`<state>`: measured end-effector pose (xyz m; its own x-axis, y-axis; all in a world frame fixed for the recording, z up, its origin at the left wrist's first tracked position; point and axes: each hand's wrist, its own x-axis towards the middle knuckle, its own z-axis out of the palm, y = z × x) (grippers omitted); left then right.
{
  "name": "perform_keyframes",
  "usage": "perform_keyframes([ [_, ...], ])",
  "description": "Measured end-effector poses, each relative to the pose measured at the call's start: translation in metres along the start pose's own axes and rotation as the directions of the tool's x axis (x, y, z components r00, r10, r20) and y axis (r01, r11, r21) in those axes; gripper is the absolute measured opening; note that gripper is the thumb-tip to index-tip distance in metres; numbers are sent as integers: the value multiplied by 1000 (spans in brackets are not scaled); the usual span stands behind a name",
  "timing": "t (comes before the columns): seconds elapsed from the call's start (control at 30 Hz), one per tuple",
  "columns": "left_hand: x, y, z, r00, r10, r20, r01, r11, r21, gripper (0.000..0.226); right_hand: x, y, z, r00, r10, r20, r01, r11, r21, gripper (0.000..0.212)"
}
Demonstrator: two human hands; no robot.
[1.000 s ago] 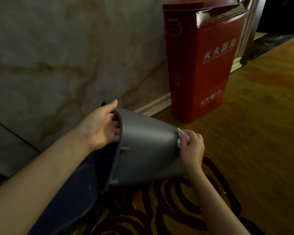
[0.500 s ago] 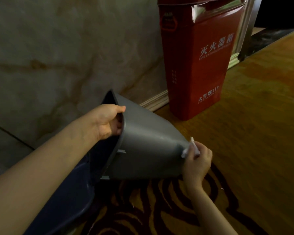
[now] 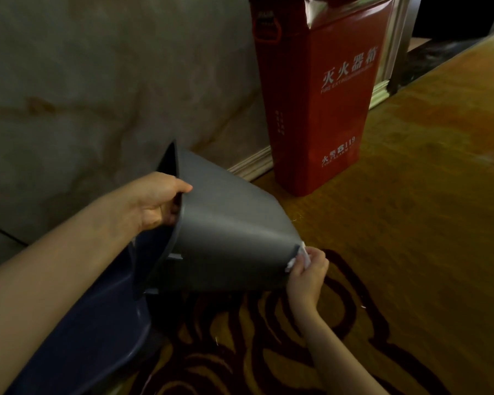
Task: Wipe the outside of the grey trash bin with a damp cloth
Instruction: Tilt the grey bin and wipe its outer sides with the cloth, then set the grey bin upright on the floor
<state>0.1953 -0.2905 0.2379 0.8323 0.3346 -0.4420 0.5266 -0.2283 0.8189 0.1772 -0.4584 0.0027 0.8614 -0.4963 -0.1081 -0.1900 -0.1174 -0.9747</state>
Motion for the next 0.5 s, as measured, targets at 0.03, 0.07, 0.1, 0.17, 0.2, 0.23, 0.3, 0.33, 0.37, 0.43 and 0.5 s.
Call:
perform_keyframes([
  [0.03,2,-2,0,1000,22,-6,-21,999,49,18,6,7,-1,997,71,30,-71,997,2,6],
  [0.07,4,-3,0,999,44,-5,-44,995,93,19,11,13,-3,989,133,70,-133,991,3,5],
  [0.1,7,-4,-1,998,65,-2,-64,990,126,18,13,18,-5,977,181,116,-182,983,-5,5],
  [0.17,9,-4,-5,994,107,-9,-104,978,182,20,12,22,-9,958,217,188,-217,976,-19,7],
  [0.2,10,-4,-7,990,137,-14,-131,967,220,27,11,21,-11,961,196,196,-196,981,-20,10],
  [0.23,10,-4,-9,983,181,-16,-171,948,267,32,9,17,-14,972,148,183,-147,989,-21,13],
  [0.3,9,-7,-13,950,311,-3,-285,875,390,36,8,2,-17,990,16,141,-13,1000,-19,11],
  [0.33,8,-9,-14,927,375,13,-339,821,459,37,7,-8,-18,990,-51,134,53,999,-11,9],
  [0.37,7,-12,-15,902,429,36,-380,753,537,38,6,-20,-18,983,-121,137,122,992,-5,8],
  [0.43,5,-21,-17,854,511,98,-430,588,685,42,3,-46,-18,950,-271,155,273,962,11,8],
  [0.5,5,-33,-21,820,550,159,-462,472,751,43,-3,-72,-20,900,-403,164,400,915,53,8],
])
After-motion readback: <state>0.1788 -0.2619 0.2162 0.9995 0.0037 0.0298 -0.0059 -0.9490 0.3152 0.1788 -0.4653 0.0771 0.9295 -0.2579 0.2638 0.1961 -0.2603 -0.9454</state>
